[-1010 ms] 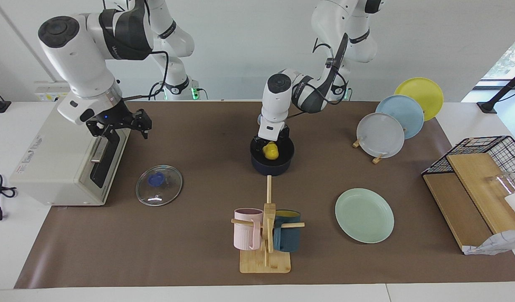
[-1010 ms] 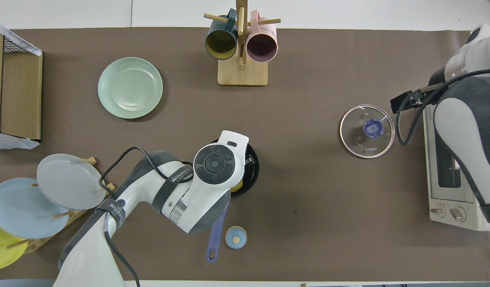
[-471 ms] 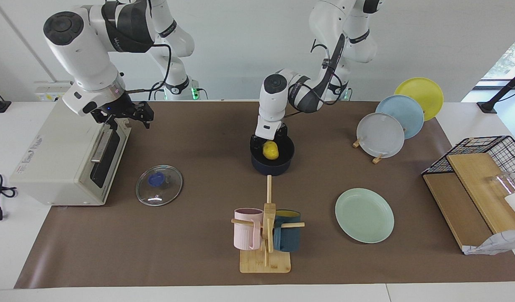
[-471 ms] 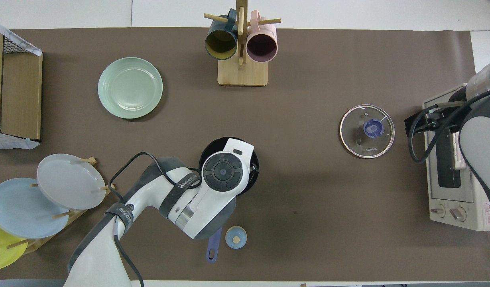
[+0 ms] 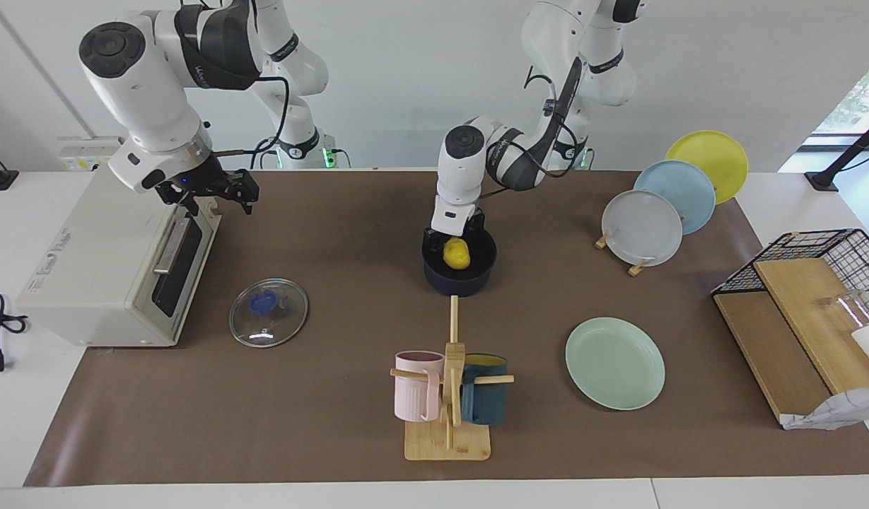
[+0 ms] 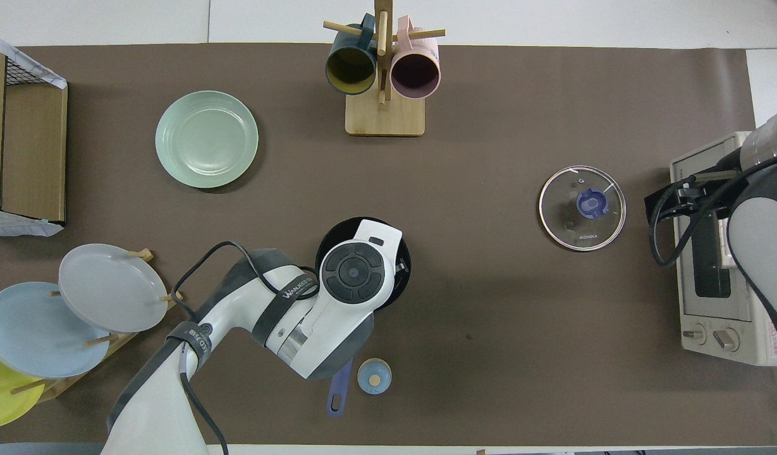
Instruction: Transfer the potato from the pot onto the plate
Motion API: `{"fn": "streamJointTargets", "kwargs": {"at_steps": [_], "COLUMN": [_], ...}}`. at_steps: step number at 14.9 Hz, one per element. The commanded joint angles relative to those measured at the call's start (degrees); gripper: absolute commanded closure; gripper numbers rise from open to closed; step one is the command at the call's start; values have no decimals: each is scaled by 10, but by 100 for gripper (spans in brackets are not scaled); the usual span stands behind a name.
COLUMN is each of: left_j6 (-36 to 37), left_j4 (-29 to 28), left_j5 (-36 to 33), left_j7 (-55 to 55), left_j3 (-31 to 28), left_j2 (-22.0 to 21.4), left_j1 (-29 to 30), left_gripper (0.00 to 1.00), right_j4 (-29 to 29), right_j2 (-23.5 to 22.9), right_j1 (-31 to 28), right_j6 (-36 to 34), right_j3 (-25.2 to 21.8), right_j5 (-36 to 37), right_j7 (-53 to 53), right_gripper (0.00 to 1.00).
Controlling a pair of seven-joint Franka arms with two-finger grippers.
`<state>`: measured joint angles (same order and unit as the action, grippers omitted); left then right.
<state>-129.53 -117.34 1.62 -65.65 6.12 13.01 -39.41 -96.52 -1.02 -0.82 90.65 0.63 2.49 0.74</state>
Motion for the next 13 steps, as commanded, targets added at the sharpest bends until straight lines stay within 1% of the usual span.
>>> {"fn": "streamJointTargets", "kwargs": {"at_steps": [1, 2, 6, 7, 9, 12, 13], "left_j6": [-12, -10, 4, 17, 69, 128, 153], "left_j4": [-11, -10, 1, 9, 42, 95, 117], "left_j5": [0, 0, 0, 0, 0, 0, 0], "left_j7": [-10, -10, -10, -8, -4, 0, 11], "left_j3": [-8, -8, -9, -11, -12, -16, -15], "left_j2": [-1, -1, -8, -12, -28, -36, -40], "left_j1": [-8, -8, -2, -1, 14, 28, 48], "left_gripper": [95, 100, 100, 100, 100, 100, 100], "right_j4": [-14, -14, -22, -23, -22, -21, -20], "right_j2": [22, 22, 25, 26, 26, 24, 23], "right_j1": [11, 17, 19, 19, 13, 8, 6], "right_j6": [8, 8, 8, 6, 6, 11, 12], "right_j3": [-17, -19, -24, -24, -23, -22, -22], "right_j5": [-9, -9, -9, -9, -8, -8, -10], "right_j7": [-3, -2, -5, -5, -6, -6, -5], "right_gripper": [0, 0, 0, 0, 0, 0, 0]}}
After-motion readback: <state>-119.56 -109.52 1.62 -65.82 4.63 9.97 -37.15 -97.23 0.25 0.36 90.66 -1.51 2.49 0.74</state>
